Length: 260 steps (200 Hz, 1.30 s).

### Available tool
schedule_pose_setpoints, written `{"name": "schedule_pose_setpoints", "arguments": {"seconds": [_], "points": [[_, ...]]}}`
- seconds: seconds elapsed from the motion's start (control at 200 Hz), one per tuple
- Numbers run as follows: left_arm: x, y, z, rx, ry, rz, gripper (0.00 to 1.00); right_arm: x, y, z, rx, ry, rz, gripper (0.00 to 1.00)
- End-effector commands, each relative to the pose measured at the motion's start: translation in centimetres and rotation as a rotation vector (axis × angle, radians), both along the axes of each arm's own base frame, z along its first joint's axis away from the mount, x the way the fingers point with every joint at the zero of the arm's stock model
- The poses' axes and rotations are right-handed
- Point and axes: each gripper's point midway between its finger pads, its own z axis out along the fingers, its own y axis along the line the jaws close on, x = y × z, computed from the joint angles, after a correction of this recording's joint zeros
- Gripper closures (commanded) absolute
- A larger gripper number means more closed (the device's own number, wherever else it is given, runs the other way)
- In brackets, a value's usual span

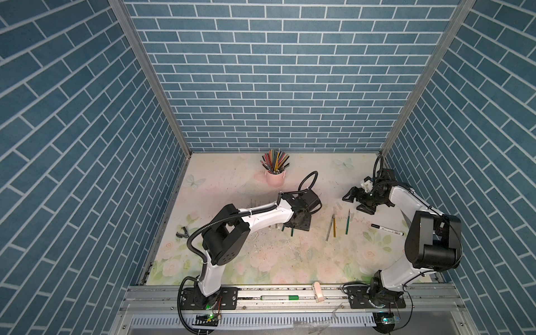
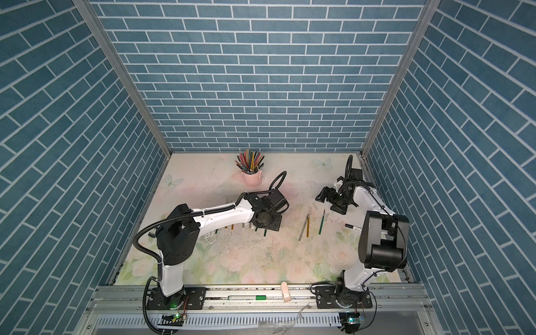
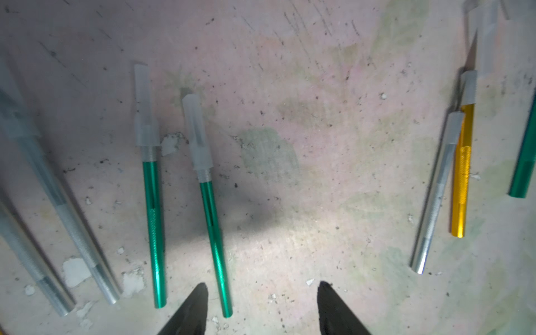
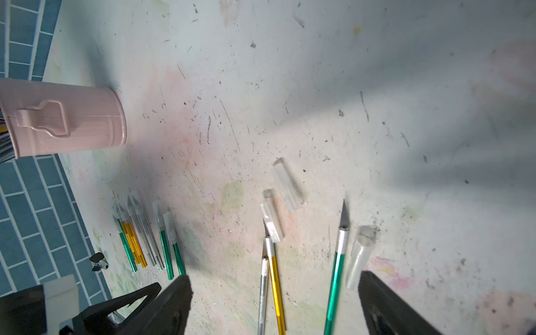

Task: Remove protective caps from carving knives
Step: Pick up the carving knife from the center of the board.

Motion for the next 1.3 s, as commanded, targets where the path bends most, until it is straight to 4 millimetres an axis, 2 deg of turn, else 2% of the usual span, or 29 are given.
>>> {"name": "schedule_pose_setpoints", "arguments": {"seconds": [0.0,0.245,0.55,0.735,0.915,1.295], "points": [[0.4,2.1,-1.1,0.084,-0.002,0.029,0.44,-0.5,0.7,0.3,0.044,-0.013,0.01,0.09],[0.8,3.4,-2.7,0.129,0.018,0.053,0.5,-0.8,1.5,0.3,0.082,-0.019,-0.006,0.1],[0.6,3.1,-3.8,0.123,0.05,0.025,0.54,-1.1,2.8,0.9,0.089,-0.033,0.004,0.1],[0.5,3.1,-4.4,0.127,0.061,0.018,0.58,-1.7,3.2,1.3,0.088,-0.039,0.011,0.02],[0.2,3.2,-5.4,0.137,0.076,0.022,0.62,-2.3,3.7,1.6,0.102,-0.04,0.013,0.02],[0.3,3.4,-5.8,0.155,0.081,0.02,0.68,-3.0,4.2,2.5,0.112,-0.06,0.012,0.02]]}}
